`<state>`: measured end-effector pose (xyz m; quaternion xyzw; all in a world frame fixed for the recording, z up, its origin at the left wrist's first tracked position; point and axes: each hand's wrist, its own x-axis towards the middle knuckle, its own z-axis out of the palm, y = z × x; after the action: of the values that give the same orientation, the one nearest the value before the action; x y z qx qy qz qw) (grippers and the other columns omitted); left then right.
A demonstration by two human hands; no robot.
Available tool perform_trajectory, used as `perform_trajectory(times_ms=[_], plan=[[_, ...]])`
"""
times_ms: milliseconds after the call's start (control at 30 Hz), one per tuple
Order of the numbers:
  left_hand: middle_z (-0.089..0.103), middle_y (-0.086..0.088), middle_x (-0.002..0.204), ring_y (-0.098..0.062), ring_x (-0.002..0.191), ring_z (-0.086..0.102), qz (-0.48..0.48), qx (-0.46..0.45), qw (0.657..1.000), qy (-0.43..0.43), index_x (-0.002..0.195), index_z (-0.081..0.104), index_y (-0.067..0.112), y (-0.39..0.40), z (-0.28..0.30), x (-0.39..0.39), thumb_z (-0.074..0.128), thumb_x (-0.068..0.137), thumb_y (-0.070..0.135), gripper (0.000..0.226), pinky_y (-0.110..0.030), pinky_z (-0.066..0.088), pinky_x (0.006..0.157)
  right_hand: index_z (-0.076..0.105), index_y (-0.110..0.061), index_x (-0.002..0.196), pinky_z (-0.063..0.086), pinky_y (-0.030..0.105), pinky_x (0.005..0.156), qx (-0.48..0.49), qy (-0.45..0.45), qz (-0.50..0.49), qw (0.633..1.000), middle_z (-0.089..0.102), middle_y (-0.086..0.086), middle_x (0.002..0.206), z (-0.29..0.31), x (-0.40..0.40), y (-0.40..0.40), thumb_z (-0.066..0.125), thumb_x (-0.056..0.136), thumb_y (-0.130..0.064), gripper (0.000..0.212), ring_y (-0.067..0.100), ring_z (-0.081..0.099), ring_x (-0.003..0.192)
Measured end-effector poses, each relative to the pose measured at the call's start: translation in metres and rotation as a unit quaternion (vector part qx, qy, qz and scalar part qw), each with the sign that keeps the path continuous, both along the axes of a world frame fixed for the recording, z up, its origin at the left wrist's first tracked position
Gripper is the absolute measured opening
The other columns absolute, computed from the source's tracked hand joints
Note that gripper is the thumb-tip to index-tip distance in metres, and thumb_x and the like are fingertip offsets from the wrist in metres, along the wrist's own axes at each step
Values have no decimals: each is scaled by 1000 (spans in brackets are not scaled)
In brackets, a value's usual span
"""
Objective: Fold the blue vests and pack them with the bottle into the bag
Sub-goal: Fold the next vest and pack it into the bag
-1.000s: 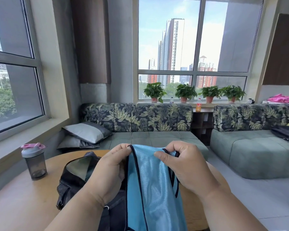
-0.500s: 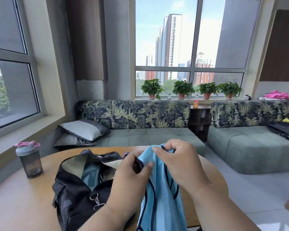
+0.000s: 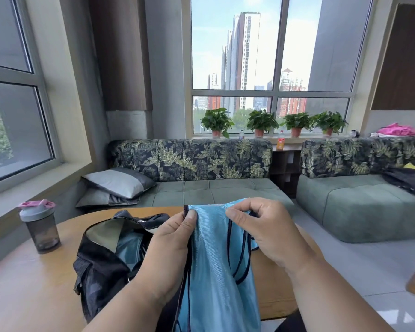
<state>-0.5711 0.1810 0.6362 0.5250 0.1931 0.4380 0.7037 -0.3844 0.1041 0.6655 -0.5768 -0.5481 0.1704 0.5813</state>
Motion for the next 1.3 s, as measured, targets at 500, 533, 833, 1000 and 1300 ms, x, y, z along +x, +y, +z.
perform_trajectory(times_ms=[500, 533, 833, 1000, 1300], plan=[[75, -21, 121, -36, 114, 71, 10, 23, 999, 48, 115, 78, 11, 8, -16, 2, 48, 109, 37, 40, -56, 49, 108, 80, -23, 80, 47, 20, 68, -25, 14, 65, 997, 69, -8, 75, -5, -5, 0, 84, 88, -24, 9, 5, 58, 70], [74, -21, 123, -36, 117, 70, 0, 12, 999, 48, 117, 77, 10, 8, -18, 3, 50, 109, 35, 38, -57, 47, 111, 80, -22, 81, 48, 20, 70, -25, 15, 69, 997, 72, -8, 77, -5, -6, -1, 84, 88, -23, 9, 5, 60, 72], [66, -26, 136, -43, 132, 60, -51, -52, 997, 33, 134, 60, 1, 10, -26, 6, 55, 109, 34, 41, -63, 37, 119, 81, -20, 82, 51, 18, 79, -29, 51, 122, 991, 78, -10, 89, -10, -9, 1, 81, 76, -37, 17, 3, 69, 84], [69, -25, 122, -35, 109, 63, -19, -50, 999, 3, 106, 68, 13, 14, -24, 8, 74, 95, 37, 27, -61, 42, 112, 81, -12, 88, 53, 19, 80, -27, 77, 111, 990, 80, -4, 92, -11, -11, 2, 83, 85, -21, 10, 6, 72, 88], [69, -32, 124, -46, 117, 66, -86, 6, 992, 89, 123, 72, 2, 7, -21, 6, 58, 105, 52, 56, -65, 45, 112, 80, -10, 84, 55, 19, 81, -22, 86, 95, 991, 80, -3, 89, -16, -9, 5, 79, 89, -9, 6, 6, 70, 85]])
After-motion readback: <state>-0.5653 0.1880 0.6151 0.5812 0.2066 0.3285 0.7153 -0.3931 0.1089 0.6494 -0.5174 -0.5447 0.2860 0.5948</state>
